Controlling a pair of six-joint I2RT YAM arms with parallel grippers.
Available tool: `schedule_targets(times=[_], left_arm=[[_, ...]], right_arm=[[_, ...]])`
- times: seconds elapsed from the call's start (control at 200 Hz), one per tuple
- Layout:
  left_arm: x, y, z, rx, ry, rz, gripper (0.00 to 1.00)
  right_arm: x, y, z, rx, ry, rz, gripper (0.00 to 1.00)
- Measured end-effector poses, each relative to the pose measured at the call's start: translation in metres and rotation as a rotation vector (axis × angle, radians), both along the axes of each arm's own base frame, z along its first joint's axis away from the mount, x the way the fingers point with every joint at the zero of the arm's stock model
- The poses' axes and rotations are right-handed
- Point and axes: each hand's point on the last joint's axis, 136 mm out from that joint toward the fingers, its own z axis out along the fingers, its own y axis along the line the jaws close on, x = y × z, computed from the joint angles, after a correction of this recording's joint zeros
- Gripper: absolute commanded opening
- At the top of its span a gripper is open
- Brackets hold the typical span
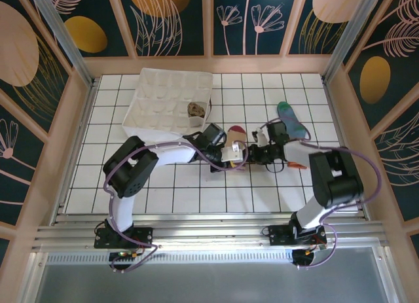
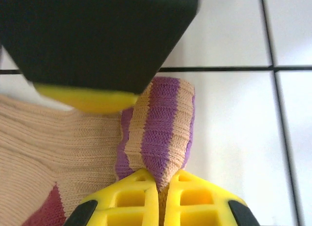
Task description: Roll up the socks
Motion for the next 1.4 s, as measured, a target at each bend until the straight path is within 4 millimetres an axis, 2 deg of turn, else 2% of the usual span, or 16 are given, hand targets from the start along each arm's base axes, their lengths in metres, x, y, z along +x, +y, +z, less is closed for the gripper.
schedule_targets(times=[0.16,0.44,0.545,0.841,1.111,1.246,1.396], left_arm=[[-0.002,0.007,0.001,-0.063,0.244,0.054,0.00],[0.004,0.006,-0.001,-0.101,0.523,0.080,0.00],[0.004,0.003,-0.002,-0.098,0.600,0.083,0.00],[0.003,0.004,-0.003,-0.083,0.700,0.088,0.00],[0.004,0.006,-0.005,-0.081,0.753,0.132,0.00],[0.005,0.008,-0.006,-0.084,0.781,0.170,0.00],[0.007,0.011,-0.007,-0.084,0.784,0.220,0.02]], right_arm=[[-0.002,0.004,0.025,0.080,-0.117,-0.019,0.34],[-0.016,0.025,0.024,0.133,-0.112,0.029,0.38],[-0.016,0.026,0.023,0.133,-0.111,0.033,0.39],[-0.021,0.021,0.001,0.097,-0.059,0.017,0.43],[-0.026,0.028,-0.004,0.104,-0.050,0.055,0.43],[-0.022,0.033,-0.005,0.100,-0.053,0.073,0.32],[-0.018,0.040,-0.008,0.085,-0.042,0.096,0.07]])
